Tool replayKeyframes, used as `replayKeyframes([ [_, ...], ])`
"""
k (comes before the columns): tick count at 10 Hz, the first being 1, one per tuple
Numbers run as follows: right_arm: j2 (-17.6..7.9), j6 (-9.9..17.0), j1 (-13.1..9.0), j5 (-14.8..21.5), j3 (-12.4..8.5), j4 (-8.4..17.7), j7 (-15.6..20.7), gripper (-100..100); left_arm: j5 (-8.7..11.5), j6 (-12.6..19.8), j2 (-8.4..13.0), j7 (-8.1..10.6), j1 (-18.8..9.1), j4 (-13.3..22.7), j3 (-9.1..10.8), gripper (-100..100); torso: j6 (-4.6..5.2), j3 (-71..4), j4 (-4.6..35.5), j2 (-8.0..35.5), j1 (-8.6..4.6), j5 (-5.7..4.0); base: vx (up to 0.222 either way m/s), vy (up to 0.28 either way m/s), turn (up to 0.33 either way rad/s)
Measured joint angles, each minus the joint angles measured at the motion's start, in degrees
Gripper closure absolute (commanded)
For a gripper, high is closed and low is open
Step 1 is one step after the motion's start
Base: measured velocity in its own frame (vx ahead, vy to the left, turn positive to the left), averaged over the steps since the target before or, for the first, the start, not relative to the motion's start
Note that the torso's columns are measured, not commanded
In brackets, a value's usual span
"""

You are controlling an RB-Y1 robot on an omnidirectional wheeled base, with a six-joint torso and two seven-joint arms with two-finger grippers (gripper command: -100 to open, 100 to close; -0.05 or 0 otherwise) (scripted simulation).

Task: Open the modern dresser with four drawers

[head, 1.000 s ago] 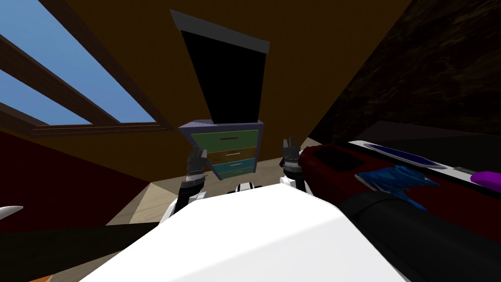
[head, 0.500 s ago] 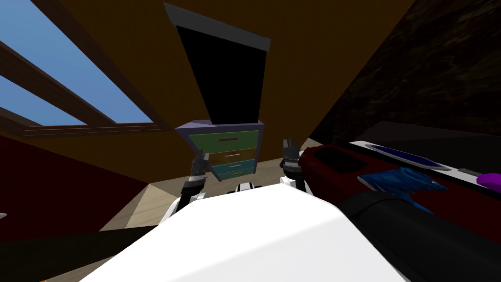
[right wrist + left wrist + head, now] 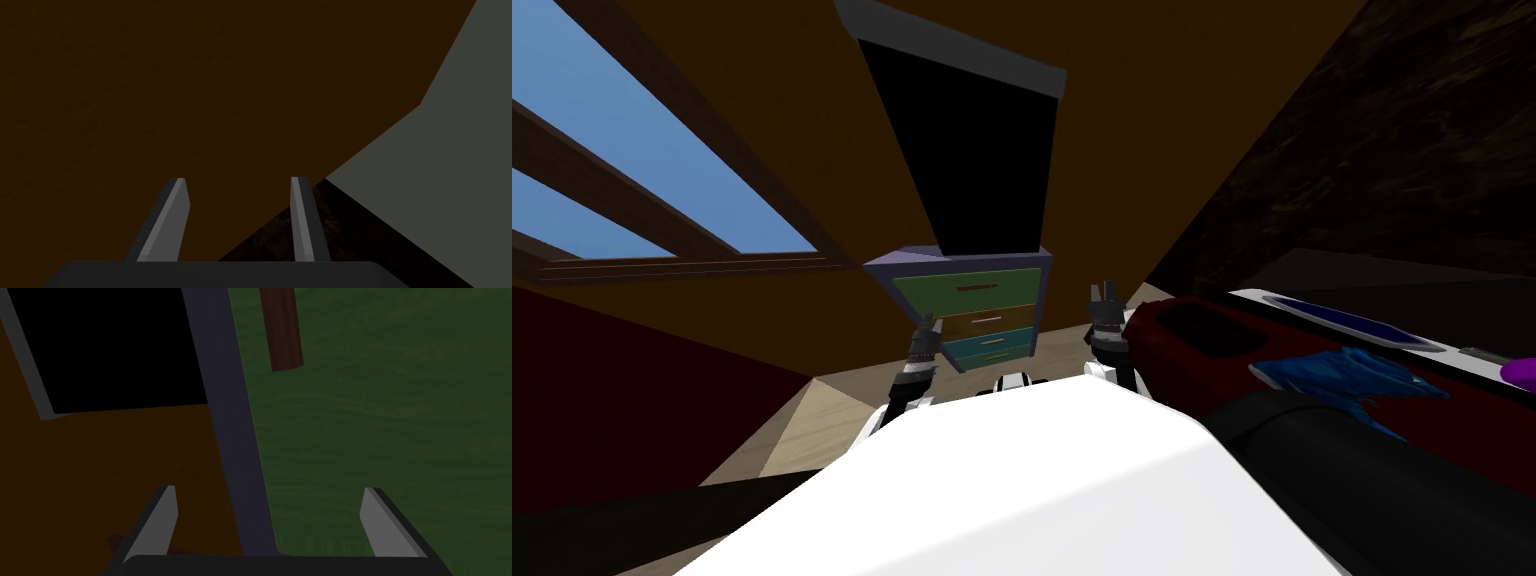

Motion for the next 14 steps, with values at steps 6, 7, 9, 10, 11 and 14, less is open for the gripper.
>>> replayKeyframes([
  [6, 0.0, 0.0, 0.0, 0.0, 0.0, 0.0, 0.0, 0, 0.1, -3.2, 0.6, 0.04, -2.1, 9.7, 0.43, -100, 0.00, 0.0, 0.0, 0.0, -0.02, 0.00, 0.040, -0.010, 0.002],
  [7, 0.0, 0.0, 0.0, 0.0, 0.0, 0.0, 0.0, 0, 0.1, -3.8, 0.5, -0.07, -2.5, 11.6, 0.43, -100, 0.00, 0.0, 0.0, 0.0, -0.02, 0.00, 0.053, -0.011, 0.003],
  [9, 0.0, 0.0, 0.0, 0.0, 0.0, 0.0, 0.0, 0, 0.1, -4.8, 0.3, -0.15, -3.4, 15.0, 0.55, -100, -0.01, -0.1, 0.0, -0.1, -0.04, -0.01, 0.052, -0.013, 0.002],
  [10, 0.0, 0.0, 0.0, 0.0, 0.0, 0.0, 0.0, 0, 0.1, -5.2, 0.3, -0.15, -3.8, 16.5, 0.62, -100, 0.00, 0.0, 0.0, 0.0, -0.03, -0.01, 0.035, -0.011, 0.001],
  [11, 0.0, 0.0, 0.0, 0.0, 0.0, 0.0, 0.0, 0, 0.2, -5.7, 0.4, -0.03, -4.4, 18.4, 0.83, -100, 0.00, 0.0, 0.0, 0.0, -0.01, 0.00, 0.050, -0.014, 0.002],
  [14, 0.0, 0.0, 0.0, 0.0, 0.0, 0.0, 0.0, 0, 0.3, -7.1, 0.2, 0.09, -5.1, 22.9, 1.04, -100, 0.00, 0.0, 0.0, 0.0, -0.01, 0.00, 0.033, -0.009, 0.001],
])
